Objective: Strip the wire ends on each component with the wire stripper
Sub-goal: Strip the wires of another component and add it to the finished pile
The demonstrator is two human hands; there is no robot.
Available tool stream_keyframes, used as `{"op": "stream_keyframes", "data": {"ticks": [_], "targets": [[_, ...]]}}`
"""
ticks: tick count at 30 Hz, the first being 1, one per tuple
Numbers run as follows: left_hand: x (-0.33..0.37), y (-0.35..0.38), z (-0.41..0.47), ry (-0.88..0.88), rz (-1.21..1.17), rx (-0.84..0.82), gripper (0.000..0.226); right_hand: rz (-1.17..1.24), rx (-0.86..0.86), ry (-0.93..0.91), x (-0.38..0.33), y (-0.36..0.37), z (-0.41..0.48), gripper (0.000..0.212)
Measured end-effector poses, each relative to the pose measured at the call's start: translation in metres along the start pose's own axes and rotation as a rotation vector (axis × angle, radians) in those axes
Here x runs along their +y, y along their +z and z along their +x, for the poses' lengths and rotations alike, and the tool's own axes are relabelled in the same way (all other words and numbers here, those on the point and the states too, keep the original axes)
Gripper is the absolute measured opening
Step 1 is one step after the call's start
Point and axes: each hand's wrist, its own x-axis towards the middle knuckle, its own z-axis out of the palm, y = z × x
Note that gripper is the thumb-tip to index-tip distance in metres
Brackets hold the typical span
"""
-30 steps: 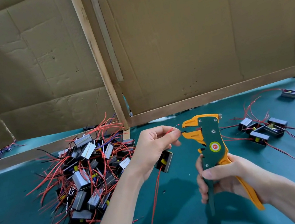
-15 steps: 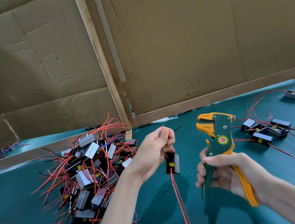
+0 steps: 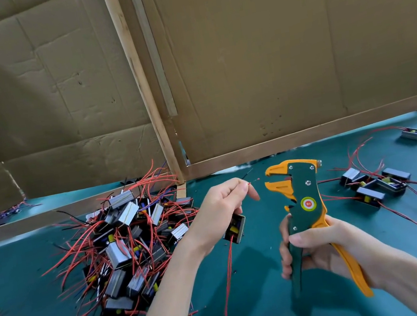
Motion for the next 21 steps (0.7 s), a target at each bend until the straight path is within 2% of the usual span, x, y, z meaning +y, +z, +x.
{"op": "stream_keyframes", "data": {"ticks": [12, 21], "targets": [[0.006, -0.003, -0.003, 0.004, -0.014, -0.185, 0.033, -0.088, -0.056, 0.034, -0.003, 0.007, -0.006, 0.024], [0.010, -0.011, -0.005, -0.044, -0.061, -0.226, 0.033, -0.137, 0.165, 0.033, 0.001, 0.029, -0.010, 0.037]]}}
